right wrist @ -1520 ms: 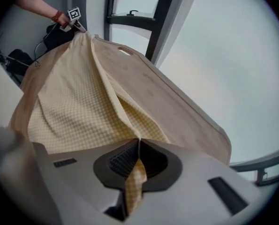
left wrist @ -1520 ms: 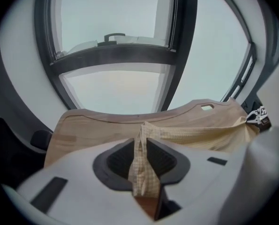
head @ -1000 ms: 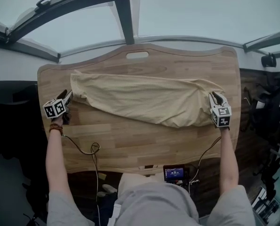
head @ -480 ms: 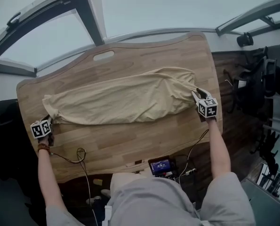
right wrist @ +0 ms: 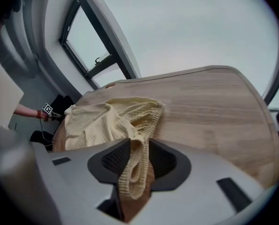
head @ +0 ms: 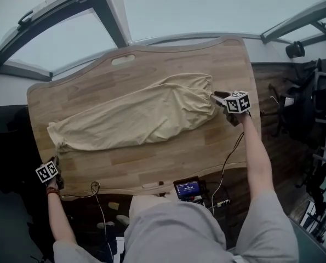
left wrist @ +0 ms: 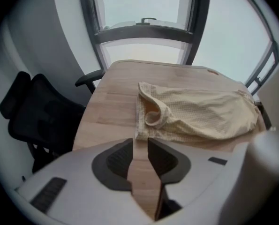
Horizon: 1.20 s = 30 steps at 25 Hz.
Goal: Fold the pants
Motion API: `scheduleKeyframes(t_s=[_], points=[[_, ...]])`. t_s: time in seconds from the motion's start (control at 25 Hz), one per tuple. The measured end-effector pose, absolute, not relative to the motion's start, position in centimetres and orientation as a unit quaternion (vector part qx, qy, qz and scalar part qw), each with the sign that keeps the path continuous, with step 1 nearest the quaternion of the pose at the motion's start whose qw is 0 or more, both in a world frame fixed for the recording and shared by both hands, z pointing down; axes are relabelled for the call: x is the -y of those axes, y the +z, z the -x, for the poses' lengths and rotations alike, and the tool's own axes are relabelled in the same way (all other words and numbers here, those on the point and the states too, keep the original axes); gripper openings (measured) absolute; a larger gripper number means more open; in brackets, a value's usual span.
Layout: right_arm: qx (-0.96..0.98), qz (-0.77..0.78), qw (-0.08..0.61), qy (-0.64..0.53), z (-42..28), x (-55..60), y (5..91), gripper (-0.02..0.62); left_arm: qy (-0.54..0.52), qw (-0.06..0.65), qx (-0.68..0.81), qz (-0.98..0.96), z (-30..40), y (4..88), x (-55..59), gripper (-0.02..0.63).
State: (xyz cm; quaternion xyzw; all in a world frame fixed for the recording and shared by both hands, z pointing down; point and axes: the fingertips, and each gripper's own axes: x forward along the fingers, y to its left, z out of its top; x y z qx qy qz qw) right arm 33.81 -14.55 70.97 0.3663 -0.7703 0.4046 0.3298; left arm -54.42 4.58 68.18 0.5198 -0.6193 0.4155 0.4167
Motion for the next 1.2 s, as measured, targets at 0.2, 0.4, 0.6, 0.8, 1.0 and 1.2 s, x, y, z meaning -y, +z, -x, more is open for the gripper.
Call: scheduleKeyframes(t_s=[0.2,0.4,0.6,0.8,1.0,1.2], points=[[0.792,-0.331,0.294,0.420,-31.9,15.6,69.3,0.130,0.386,0.355,0.651,-0.548,50.0,64.0,-4.7,0.101],[0.785,-0.311,0.314,0.434,-32.6,15.8,70.2,0.157,0.350,0.294,0.598,-0.659,36.9,62.9,1.5,0.101],[0.763,-0.328,0.391,0.397,-32.7,15.8,72.0,0.111,0.290,0.289,0.551,-0.727,22.4,63.8,6.8,0.101],[0.807,-0.282,0.454,0.253,-31.7,15.5,67.3,0.047,0.303,0.259,0.491,-0.775,11.3,65.0,7.9,0.101],[0.863,-0.280,0.398,0.139,-30.8,18.2,59.5,0.040,0.374,0.130,0.452,-0.799,6.7,65.4,8.1,0.101],[0.854,-0.347,0.353,0.158,-31.7,25.1,61.3,0.044,0.410,0.123,0.493,-0.758,7.9,67.9,8.5,0.101]])
